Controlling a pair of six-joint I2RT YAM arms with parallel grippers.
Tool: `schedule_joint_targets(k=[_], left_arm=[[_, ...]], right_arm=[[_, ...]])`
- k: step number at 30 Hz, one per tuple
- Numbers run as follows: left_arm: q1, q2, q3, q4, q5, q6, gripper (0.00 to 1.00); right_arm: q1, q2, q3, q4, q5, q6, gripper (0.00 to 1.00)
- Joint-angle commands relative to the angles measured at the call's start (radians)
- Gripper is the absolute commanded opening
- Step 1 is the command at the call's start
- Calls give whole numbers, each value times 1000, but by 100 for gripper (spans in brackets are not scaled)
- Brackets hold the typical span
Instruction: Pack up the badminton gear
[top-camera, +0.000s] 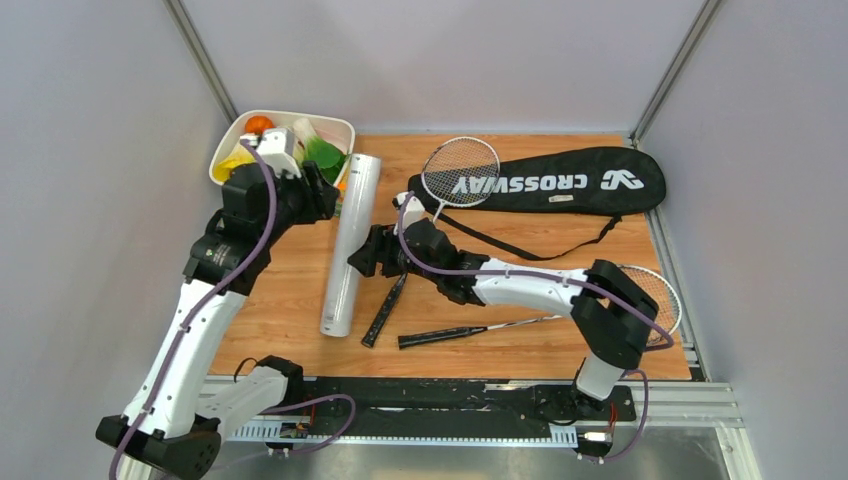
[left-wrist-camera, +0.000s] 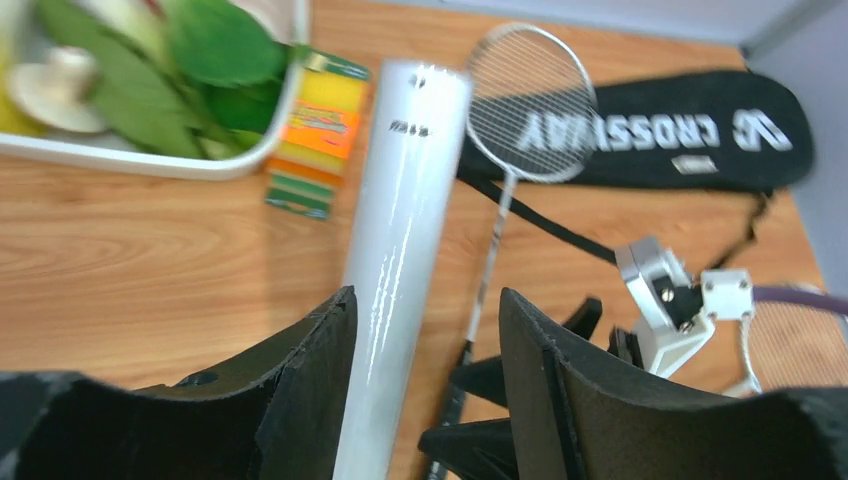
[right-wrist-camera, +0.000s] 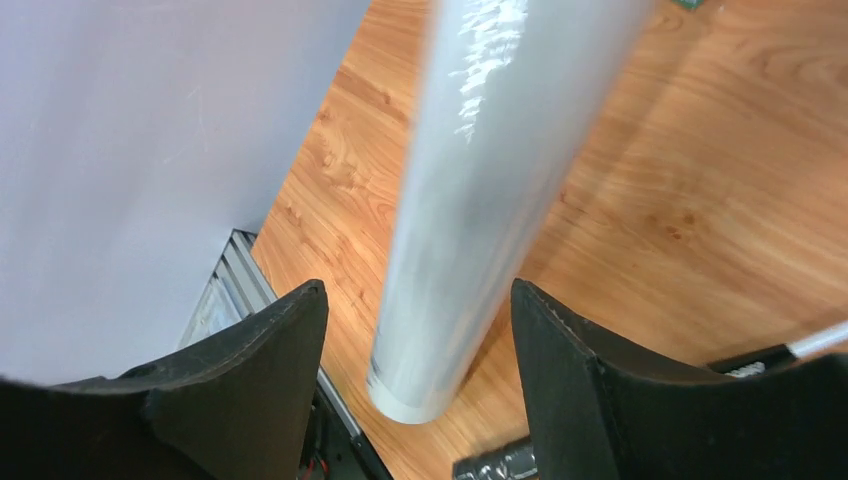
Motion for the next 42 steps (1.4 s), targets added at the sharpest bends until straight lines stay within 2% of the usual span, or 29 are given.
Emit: schedule_joint_targets(k=[1,6,9,12,15,20,23,26,28,31,35,37,42], left_arm=[[84,-20,105,-105,-193,32,63],[120,-42,94,-63,-220,36,65],[145,-29,72,-70,-192,32,65],[157,-25,31,-58,-153,37,65],[159,-40,-24,-30,-74,64,65],[158,-66,-95,6,175,106,66],[159,-74,-143,2,268,128,68],[155,-91,-225,36,405,124,70],[135,-101,-261,42,431,122,70],[80,-102,-284,28,388,121,70],[-85,-93,-312,33,275,76,70],[-154,-69,-331,43,183,49,70],[-250,58,-402,123,124,-14,69]], right_arm=[[-10,110,58,130,14,220,68],[-12,235,86,156,28,325,67],[-11,235,65,158,53,337,67],[-11,194,43,145,107,280,69],[-12,134,42,83,163,183,70],[-14,2,26,-80,268,66,74],[-29,-79,-3,-212,350,83,76],[-56,-170,-52,-375,422,201,75],[-83,-234,-116,-434,419,270,74],[-128,-354,-220,-499,430,427,72],[-174,-499,-330,-590,481,568,70],[-190,-555,-364,-613,496,572,70],[-206,-662,-415,-633,545,538,70]])
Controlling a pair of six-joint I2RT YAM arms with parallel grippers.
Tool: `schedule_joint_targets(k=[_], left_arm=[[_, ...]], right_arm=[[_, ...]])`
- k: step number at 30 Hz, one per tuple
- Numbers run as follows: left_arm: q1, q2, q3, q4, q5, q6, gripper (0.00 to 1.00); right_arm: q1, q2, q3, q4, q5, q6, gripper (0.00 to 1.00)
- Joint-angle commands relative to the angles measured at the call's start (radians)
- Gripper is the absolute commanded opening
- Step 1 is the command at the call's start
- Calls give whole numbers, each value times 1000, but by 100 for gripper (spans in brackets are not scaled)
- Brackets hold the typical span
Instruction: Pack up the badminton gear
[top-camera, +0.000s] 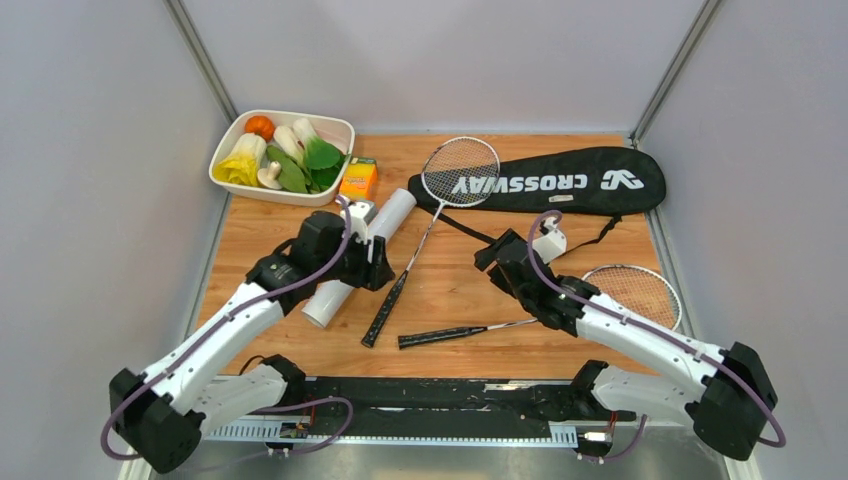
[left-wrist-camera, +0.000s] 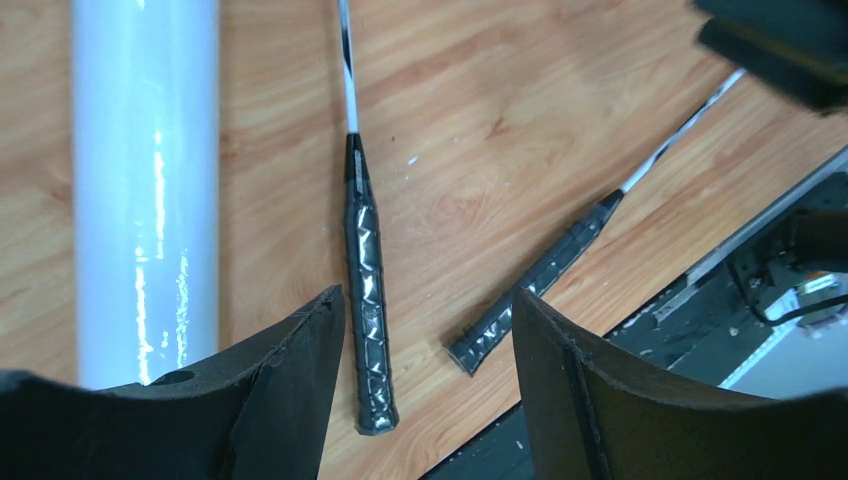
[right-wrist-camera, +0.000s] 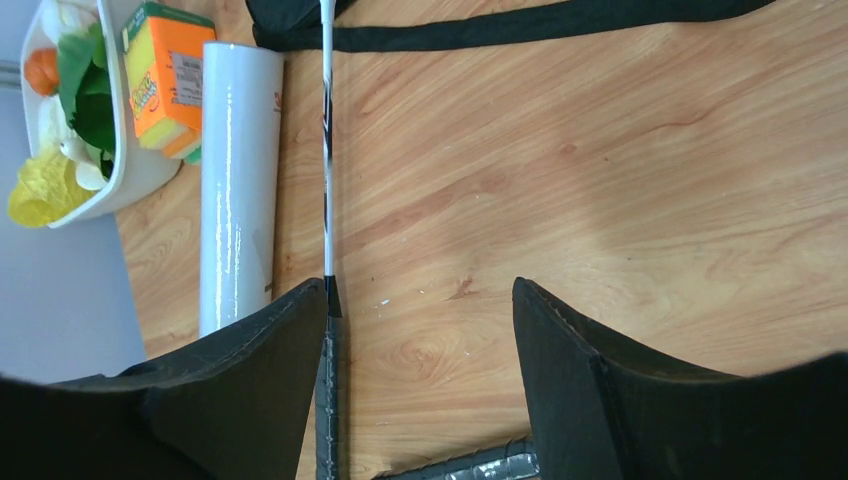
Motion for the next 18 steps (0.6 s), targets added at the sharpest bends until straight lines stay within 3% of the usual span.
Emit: schedule_joint_targets(k=[1,8,18], left_arm=[[-65,108,-57,103,-104,-66,69],[-97,285,-110,204,-144,-86,69],[-163,406,-205,348,-172,-117,69]], right_arm=[[-14,-96,-25,-38,81,29,70],[-20,-145,-36,-43,116,-49,74],[-20,-154,-62,-41,113,-54,75]])
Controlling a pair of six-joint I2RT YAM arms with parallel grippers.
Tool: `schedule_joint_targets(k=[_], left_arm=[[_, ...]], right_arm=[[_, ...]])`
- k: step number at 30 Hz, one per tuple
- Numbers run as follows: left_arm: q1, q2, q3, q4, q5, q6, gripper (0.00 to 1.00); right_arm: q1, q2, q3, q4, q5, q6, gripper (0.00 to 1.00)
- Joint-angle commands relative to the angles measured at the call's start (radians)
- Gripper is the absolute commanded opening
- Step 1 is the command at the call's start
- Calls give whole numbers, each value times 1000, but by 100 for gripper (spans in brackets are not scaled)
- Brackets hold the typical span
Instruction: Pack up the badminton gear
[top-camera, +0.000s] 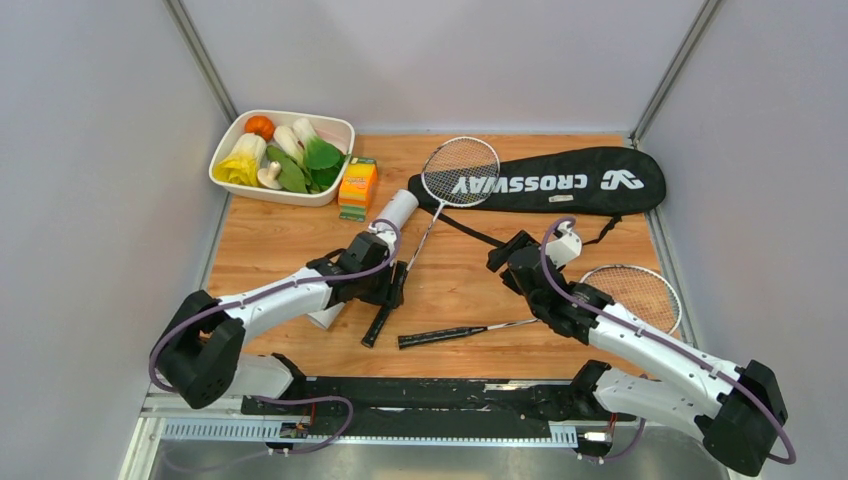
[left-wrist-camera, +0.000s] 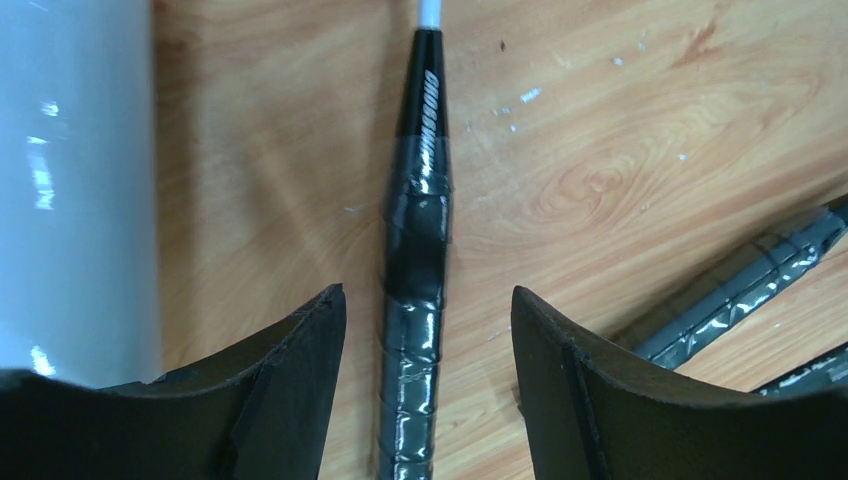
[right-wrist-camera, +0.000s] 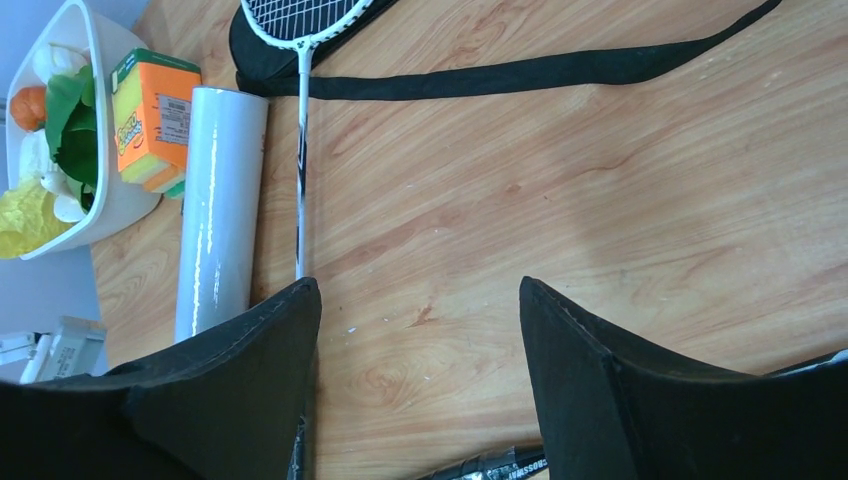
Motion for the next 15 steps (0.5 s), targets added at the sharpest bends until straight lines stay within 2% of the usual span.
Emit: schedule_joint_targets(k=[1,9,11,14,15], left_arm=[[-57,26,-43,127,-27,-39,69],[-100,119,-57,131,-153,-45,63],[-106,131,-55,123,-175,-45,57],[-110,129,-54,129,-178,-48,38],[-110,124,-52,129,-176,-49,28]], right_arm=[[-3,-14,-16,8,14,1,75],[-4,-4,-23,21,-20,-8,76],[-3,2,-25,32,-40,-19,76],[-3,18,-22,69,-81,-66,77],[-3,26,-21,83,-97,-80,77]])
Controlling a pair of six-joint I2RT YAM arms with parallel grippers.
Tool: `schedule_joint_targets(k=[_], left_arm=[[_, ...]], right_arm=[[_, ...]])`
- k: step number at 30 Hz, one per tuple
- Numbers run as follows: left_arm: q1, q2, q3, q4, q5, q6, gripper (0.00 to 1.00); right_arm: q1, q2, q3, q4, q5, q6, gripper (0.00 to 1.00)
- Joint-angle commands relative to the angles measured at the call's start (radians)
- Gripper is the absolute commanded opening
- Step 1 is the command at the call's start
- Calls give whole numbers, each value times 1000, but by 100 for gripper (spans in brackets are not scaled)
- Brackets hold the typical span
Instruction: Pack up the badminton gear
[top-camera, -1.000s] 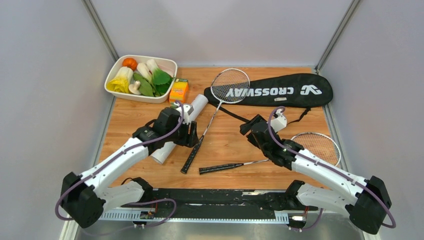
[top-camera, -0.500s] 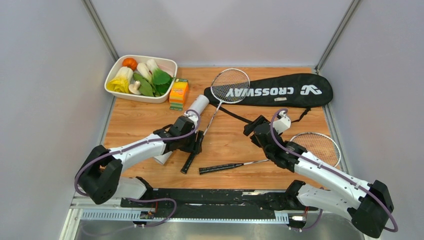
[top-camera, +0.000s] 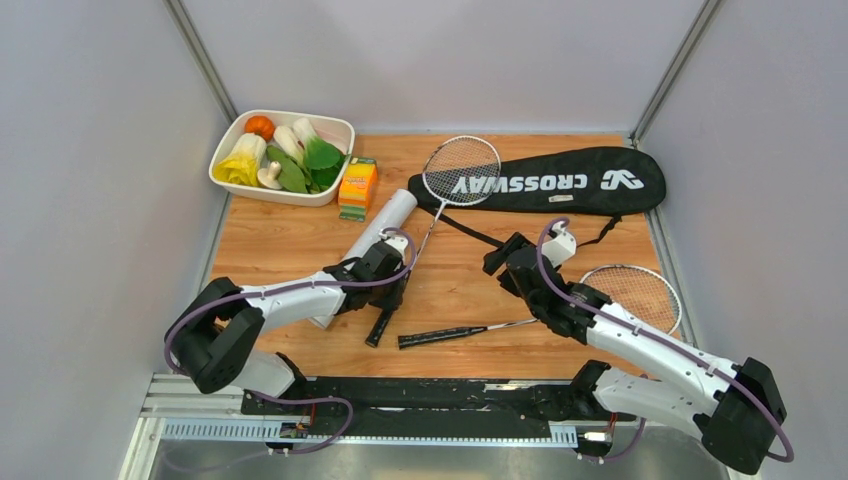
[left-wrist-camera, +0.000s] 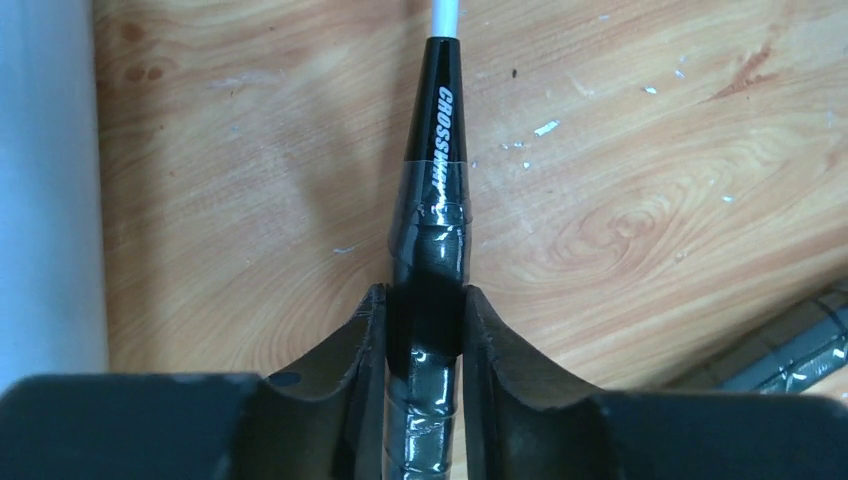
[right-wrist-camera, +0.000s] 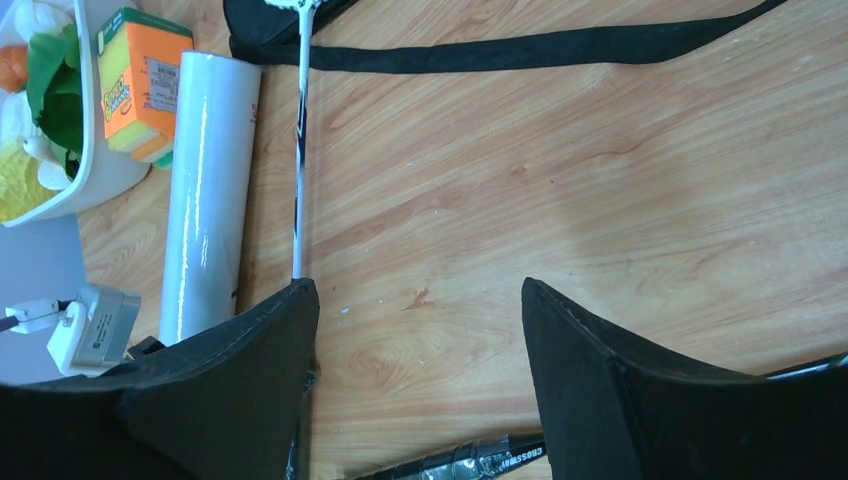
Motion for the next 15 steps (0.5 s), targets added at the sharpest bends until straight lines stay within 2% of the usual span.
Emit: schedule_joint_targets(k=[1,4,8,15], left_arm=[[-7,12,-2,-18,-26,-11,25],[-10,-21,5,-20,-9,-13,10],[-9,-92,24,-25,23,-21,1],[-9,-212,45,14,107,-67,0]], right_arm=[[-2,29,-2,88,-76,-74,77],[-3,58,2,132,-121,-106,78],[-4,78,-33,260,-194,-138,78],[-3,124,-153,610,-336,-113,77]])
